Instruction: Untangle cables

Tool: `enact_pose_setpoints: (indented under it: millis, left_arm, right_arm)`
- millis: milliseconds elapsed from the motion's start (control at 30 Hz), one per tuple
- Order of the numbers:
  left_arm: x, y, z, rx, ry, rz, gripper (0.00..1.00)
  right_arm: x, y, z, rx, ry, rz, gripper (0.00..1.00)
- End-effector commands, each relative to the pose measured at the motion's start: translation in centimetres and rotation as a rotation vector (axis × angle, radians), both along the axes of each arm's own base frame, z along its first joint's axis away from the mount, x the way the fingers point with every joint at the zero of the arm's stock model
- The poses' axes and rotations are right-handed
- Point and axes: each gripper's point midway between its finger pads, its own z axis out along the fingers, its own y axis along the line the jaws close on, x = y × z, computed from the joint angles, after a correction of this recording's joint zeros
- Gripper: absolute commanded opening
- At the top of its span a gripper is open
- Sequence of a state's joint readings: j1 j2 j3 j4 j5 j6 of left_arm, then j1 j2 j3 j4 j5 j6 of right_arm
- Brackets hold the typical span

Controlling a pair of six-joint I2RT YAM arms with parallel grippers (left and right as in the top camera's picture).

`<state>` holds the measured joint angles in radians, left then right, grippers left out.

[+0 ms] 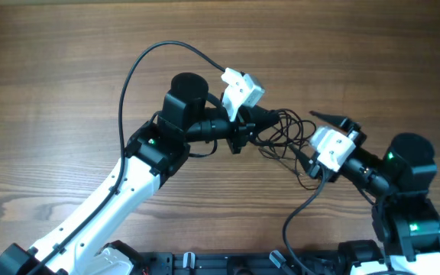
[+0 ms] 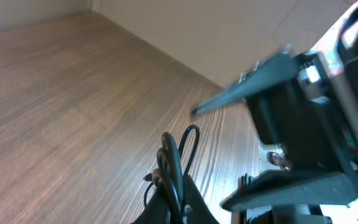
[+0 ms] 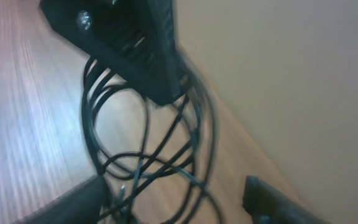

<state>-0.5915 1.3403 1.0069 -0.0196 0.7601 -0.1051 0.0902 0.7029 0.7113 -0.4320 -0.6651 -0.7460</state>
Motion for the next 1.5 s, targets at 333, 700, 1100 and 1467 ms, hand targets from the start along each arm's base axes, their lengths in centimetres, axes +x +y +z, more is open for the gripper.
enact_pose_setpoints:
  millis: [333,700,1100,1467]
  left_arm:
    - [0.7,0.4,1.0,-0.018,-0.018,0.061,0.04]
    - [-0.4,0.0,1.7,-0.044,-0.052,-0.016,0.04]
    - [2.0,0.9,0.6,-0.001,0.004,0.153,0.04]
    - [0.3,0.0,-0.2,0.011,0.092,0.104,0.04]
  right_arm:
    - [0.2,0.4,-1.2,-0.005,0.063,0.027,0.29]
    - [3.1,-1.5,-2.7,-0.078,0.072,-0.110,0.78]
    - [1.4,-0.4,0.8,-0.018,-0.054,-0.032,0.04]
    - [3.8,-5.5,11.6,0.691,-0.050,-0.474,0.04]
